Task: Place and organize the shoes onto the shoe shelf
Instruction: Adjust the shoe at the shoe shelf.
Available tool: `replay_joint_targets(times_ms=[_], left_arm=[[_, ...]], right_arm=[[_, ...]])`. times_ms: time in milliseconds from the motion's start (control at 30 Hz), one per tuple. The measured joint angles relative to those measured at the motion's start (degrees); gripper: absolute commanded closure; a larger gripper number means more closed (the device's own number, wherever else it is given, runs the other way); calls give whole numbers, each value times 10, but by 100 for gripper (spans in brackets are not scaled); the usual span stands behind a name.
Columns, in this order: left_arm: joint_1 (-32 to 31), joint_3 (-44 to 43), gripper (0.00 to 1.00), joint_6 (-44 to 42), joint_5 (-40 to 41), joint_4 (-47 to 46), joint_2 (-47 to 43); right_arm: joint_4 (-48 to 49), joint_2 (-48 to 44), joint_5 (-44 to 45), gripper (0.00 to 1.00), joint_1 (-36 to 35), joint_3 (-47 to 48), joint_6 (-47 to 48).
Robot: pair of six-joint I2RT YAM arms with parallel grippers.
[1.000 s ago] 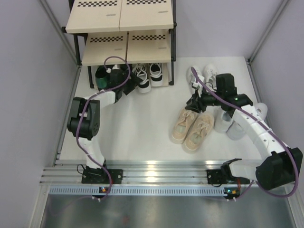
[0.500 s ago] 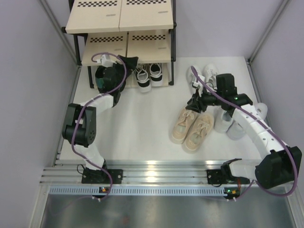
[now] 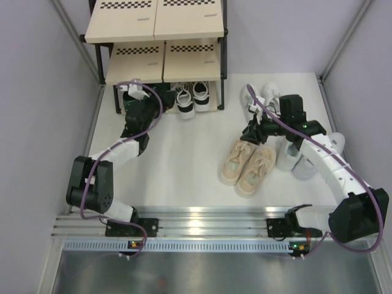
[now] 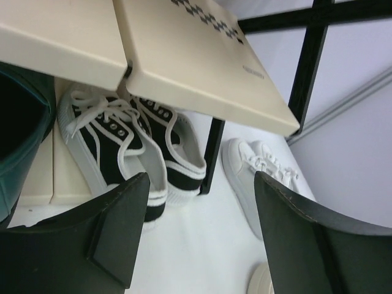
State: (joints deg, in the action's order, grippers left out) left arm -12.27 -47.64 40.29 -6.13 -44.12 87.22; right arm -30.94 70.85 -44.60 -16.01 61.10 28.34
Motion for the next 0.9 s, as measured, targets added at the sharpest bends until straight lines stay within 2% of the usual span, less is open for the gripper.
replay_joint_targets(times_ms=[167, 367, 567, 900], left_arm=[[-23, 42, 28, -59, -14, 15, -14], [-62, 47, 28, -115, -6, 27, 35], [-79, 12, 29, -130, 20, 39, 118], [-86, -45, 29, -135, 94, 43, 179]], right_arm=[[0, 5, 5, 68, 3, 0, 1], [0, 12, 10, 68, 12, 0, 2], [0, 20, 12, 68, 18, 0, 2], [0, 26, 13, 68, 19, 0, 6]])
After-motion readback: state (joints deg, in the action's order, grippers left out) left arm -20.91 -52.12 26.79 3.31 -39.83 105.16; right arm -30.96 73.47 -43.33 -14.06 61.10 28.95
